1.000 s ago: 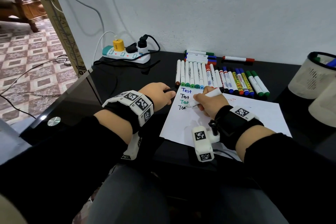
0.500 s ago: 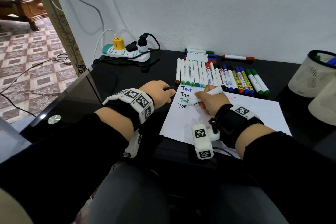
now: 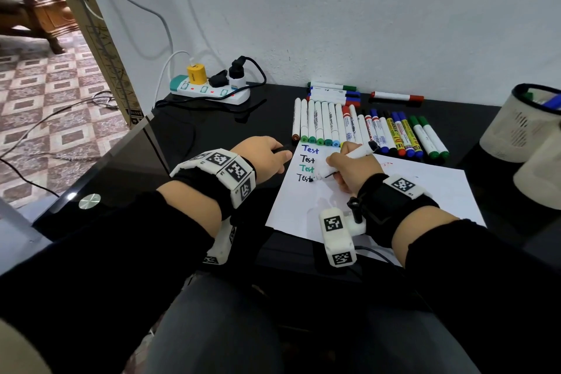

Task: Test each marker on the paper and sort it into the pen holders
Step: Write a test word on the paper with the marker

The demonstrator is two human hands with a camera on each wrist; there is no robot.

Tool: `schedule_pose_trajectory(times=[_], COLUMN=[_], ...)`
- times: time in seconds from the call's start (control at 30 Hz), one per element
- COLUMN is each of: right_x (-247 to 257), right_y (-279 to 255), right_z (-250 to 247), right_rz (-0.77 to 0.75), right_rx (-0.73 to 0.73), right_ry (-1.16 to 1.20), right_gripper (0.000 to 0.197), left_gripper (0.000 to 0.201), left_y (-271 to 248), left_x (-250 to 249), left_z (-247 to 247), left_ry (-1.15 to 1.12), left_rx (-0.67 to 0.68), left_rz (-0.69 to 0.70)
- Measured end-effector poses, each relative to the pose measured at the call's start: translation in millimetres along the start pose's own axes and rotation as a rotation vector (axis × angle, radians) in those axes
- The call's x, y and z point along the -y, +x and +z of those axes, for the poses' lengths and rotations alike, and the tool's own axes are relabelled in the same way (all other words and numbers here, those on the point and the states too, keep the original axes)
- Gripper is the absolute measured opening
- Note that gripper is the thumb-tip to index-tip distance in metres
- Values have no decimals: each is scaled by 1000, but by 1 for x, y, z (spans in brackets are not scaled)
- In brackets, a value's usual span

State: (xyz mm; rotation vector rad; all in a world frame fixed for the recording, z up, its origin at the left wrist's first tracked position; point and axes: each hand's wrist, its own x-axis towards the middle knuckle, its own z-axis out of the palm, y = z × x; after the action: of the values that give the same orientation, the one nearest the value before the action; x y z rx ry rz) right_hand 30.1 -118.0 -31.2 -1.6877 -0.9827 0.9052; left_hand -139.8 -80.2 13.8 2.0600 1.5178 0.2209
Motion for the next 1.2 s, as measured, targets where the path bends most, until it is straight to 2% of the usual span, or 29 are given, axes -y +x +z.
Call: schedule_pose_trajectory(times=[0.17, 0.3, 0.43, 0.57, 0.67, 0.83, 1.2], right_x=[2, 11, 21, 42, 62, 96, 125], right_y=[-3, -5, -5, -9, -14, -32, -75], right_z=[-1, -5, -9, -13, -19, -41, -76], right_rz=[39, 202, 287, 216, 104, -79, -221], right_rx=[-16, -54, -46, -13, -4, 8, 20], right_ry=[39, 237, 372, 378, 348, 356, 312], right_gripper=[36, 21, 22, 20, 27, 35, 40], left_gripper=[27, 30, 25, 25, 18, 21, 11], left_y=[0, -1, -6, -17, -25, -45, -79], left_x=[0, -2, -4, -11, -21, -38, -70], left_z=[0, -1, -6, -11, -17, -32, -32], left_ry=[13, 24, 3, -29, -146, -334, -472], left_rx=[-4, 9, -11, -23, -34, -3, 21], left_rz=[8, 7, 14, 60, 125, 238, 399])
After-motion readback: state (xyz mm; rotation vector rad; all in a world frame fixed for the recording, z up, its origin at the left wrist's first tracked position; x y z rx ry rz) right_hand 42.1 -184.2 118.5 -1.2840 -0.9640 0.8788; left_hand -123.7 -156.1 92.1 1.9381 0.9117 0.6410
